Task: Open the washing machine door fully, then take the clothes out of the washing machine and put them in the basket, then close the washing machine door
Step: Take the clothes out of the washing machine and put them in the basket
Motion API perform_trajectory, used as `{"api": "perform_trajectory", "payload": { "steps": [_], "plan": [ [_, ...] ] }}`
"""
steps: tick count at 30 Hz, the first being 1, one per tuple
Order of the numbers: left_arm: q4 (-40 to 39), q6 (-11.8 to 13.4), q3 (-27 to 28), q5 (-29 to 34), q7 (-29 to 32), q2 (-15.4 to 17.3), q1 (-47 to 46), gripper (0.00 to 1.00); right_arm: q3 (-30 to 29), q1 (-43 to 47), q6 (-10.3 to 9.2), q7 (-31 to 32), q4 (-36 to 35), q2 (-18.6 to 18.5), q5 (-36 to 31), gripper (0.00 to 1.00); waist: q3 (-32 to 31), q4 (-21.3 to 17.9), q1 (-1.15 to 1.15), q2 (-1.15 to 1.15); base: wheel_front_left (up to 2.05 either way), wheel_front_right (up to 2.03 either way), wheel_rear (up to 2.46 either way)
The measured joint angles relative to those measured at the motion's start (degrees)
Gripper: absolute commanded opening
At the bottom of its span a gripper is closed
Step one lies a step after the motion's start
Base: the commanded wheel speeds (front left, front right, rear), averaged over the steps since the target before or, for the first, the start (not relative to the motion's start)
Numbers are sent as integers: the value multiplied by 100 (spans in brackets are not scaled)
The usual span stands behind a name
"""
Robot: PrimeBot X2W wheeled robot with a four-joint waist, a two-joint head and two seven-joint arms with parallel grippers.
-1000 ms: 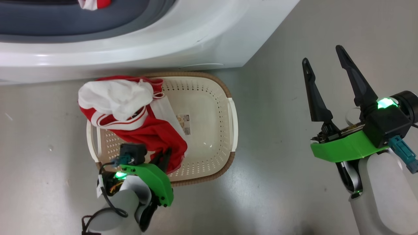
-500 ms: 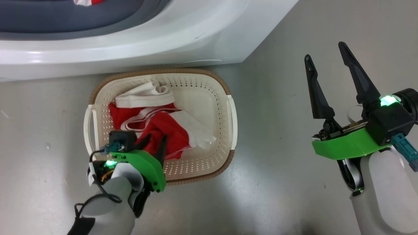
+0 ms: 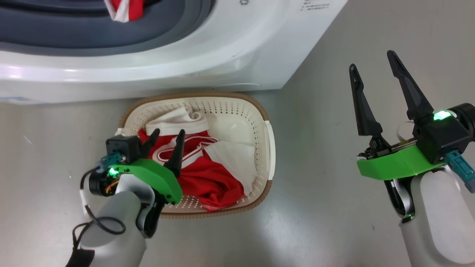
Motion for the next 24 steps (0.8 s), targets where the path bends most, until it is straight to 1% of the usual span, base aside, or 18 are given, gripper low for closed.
{"api": "perform_trajectory", "payload": {
  "steps": [3, 10, 13, 20, 24],
  "plan": [
    [-420, 12, 176, 158, -1, 51, 219, 100, -35, 25, 0, 0, 41, 0, 0, 100, -147, 37, 0, 0, 0, 0, 0],
    [-1728, 253, 719, 713, -1, 176, 902, 100, -93, 170, 0, 0, 153, 1, 1, 100, -552, 111, 0, 0, 0, 0, 0],
    [-2267, 303, 858, 1007, -1, 220, 1215, 100, -115, 280, 0, 0, 212, 1, 9, 100, -736, 140, 0, 0, 0, 0, 0],
    [-3272, 400, 1276, 1279, -5, 224, 1801, 100, -116, 421, 0, 0, 278, 3, 48, 100, -1137, 194, 0, 0, 0, 0, 0],
    [-3671, 452, 1492, 1362, -18, 230, 2085, 100, -120, 549, 0, 0, 302, 4, 69, 100, -1354, 201, 0, 0, 0, 0, 0]
  ]
}}
